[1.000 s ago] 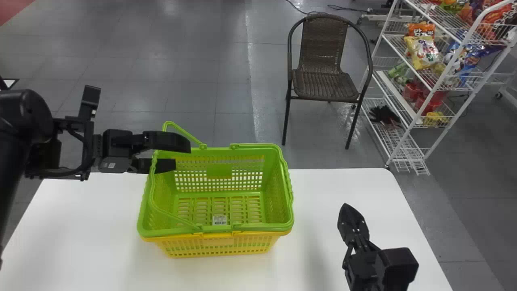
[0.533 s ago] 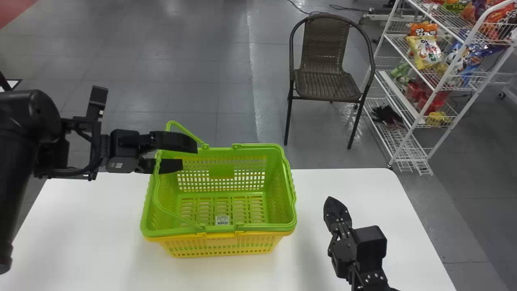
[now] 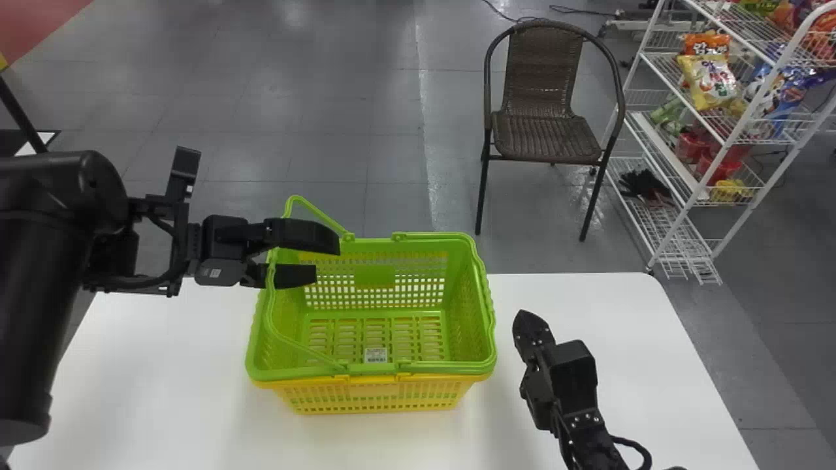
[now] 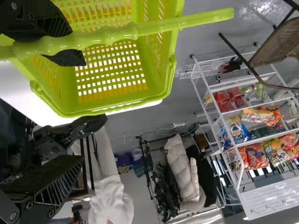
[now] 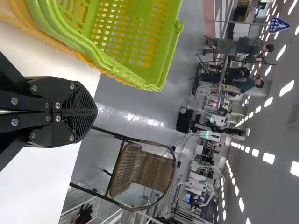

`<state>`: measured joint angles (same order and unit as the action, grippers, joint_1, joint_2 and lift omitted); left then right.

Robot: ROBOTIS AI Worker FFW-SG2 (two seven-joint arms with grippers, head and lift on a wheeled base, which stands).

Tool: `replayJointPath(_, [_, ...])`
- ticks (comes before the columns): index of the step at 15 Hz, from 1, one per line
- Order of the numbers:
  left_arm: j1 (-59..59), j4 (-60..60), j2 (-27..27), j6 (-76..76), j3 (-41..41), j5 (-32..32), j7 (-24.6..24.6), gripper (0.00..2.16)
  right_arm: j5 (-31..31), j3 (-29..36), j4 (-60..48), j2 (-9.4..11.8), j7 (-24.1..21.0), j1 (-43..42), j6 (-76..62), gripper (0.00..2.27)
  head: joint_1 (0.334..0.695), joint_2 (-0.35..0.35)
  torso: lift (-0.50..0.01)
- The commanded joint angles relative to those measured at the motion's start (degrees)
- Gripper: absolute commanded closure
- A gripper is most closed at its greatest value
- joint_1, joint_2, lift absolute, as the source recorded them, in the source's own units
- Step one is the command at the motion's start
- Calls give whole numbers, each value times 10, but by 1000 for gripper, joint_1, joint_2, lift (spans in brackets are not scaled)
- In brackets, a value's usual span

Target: Grasp handle with right gripper to insert into left gripper then lift and swing left to center

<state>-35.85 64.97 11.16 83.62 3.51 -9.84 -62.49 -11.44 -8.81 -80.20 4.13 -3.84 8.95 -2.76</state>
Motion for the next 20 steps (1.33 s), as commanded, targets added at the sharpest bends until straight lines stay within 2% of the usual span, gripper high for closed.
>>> replayJointPath(1, [1,2,0,0,0,0,0,103,-5,-8,13,0,0,-13,8,1956,695,-43,0])
replayJointPath(20, [12,14,-1,5,0,-1,-2,103,4,-28,28,-4,-7,-38,13,1953,695,-20,0])
